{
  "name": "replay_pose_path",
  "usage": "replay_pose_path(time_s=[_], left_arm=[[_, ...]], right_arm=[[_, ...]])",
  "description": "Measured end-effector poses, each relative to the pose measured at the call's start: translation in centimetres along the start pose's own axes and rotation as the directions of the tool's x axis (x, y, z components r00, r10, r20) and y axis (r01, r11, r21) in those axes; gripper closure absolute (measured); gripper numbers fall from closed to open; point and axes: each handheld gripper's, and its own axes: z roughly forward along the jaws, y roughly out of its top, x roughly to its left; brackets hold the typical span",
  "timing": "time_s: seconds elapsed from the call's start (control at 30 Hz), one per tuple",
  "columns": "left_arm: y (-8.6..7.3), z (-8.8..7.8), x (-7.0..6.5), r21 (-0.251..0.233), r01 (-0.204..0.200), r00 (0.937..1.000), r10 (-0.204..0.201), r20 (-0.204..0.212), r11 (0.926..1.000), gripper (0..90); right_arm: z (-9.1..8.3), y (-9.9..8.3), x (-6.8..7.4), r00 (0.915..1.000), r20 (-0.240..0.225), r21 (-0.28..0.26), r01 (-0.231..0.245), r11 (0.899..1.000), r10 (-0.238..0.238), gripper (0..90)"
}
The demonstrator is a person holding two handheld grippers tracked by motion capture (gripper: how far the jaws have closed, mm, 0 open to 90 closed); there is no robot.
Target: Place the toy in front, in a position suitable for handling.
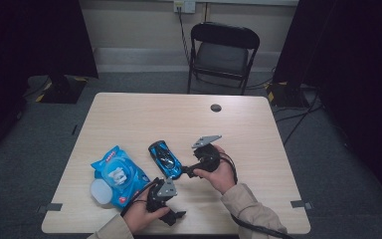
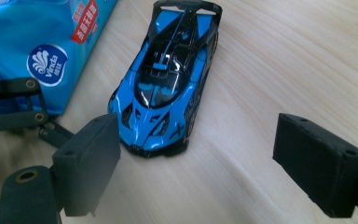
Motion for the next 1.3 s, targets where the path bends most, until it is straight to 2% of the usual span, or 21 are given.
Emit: replay_pose_path(time_s=[0.2, 0.23, 0.27, 0.33, 0.37, 0.4, 0.77, 0.8, 0.83, 0.93, 1.3], left_arm=[[0.0, 0.1, 0.0, -0.005, 0.0, 1.0, 0.0, -0.006, 1.0, 0.0], [0.0, 0.0, 0.1, 0.007, -0.013, 0.9999, 0.013, -0.006, 0.9999, 0.0], [0.0, 0.0, 0.0, -0.004, 0.001, 1.0, -0.001, -0.006, 1.0, 0.0], [0.0, 0.0, 0.0, -0.004, 0.001, 1.0, -0.001, -0.005, 1.0, 0.0], [0.0, 0.0, 0.1, 0.007, -0.014, 0.9999, 0.014, -0.005, 0.9999, 0.0], [0.0, 0.0, 0.0, -0.004, 0.001, 1.0, -0.001, -0.004, 1.0, 0.0], [0.0, 0.1, 0.0, -0.005, 0.001, 1.0, -0.001, -0.005, 1.0, 0.0], [0.0, 0.0, 0.1, 0.006, -0.014, 0.9999, 0.014, -0.006, 0.9999, 0.0], [0.0, 0.0, 0.0, -0.005, 0.0, 1.0, 0.0, -0.005, 1.0, 0.0], [0.0, 0.1, 0.0, -0.005, 0.0, 1.0, 0.0, -0.005, 1.0, 0.0], [0.0, 0.0, 0.0, -0.004, 0.0, 1.0, 0.0, -0.005, 1.0, 0.0]], right_arm=[[0.9, 0.9, 0.2, 0.9999, -0.003, -0.002, 0.013, 1.0, -0.013, 14.2], [1.0, 1.0, 0.2, 0.9999, -0.005, -0.006, 0.015, 1.0, -0.015, 14.2], [1.2, 1.1, 0.2, 0.9999, -0.008, -0.011, 0.012, 1.0, -0.012, 14.2], [1.4, 1.2, 0.2, 0.9999, -0.011, -0.009, 0.006, 1.0, -0.006, 14.1], [1.5, 1.3, 0.1, 0.9999, -0.009, -0.008, 0.01, 1.0, -0.01, 14.1], [1.7, 1.4, 0.1, 0.9999, -0.007, -0.01, 0.01, 1.0, -0.01, 14.1], [3.0, 2.4, 0.6, 0.9996, -0.025, -0.017, 0.016, 1.0, -0.016, 14.0], [3.1, 2.5, 0.6, 0.9996, -0.023, -0.017, 0.015, 1.0, -0.015, 14.0], [3.2, 2.6, 0.7, 0.9996, -0.023, -0.019, 0.016, 1.0, -0.016, 14.0], [3.6, 2.8, 0.8, 0.9996, -0.021, -0.014, 0.019, 1.0, -0.019, 14.0], [4.8, 3.3, 1.2, 0.9996, -0.022, -0.035, -0.016, 0.999, 0.016, 14.0]])
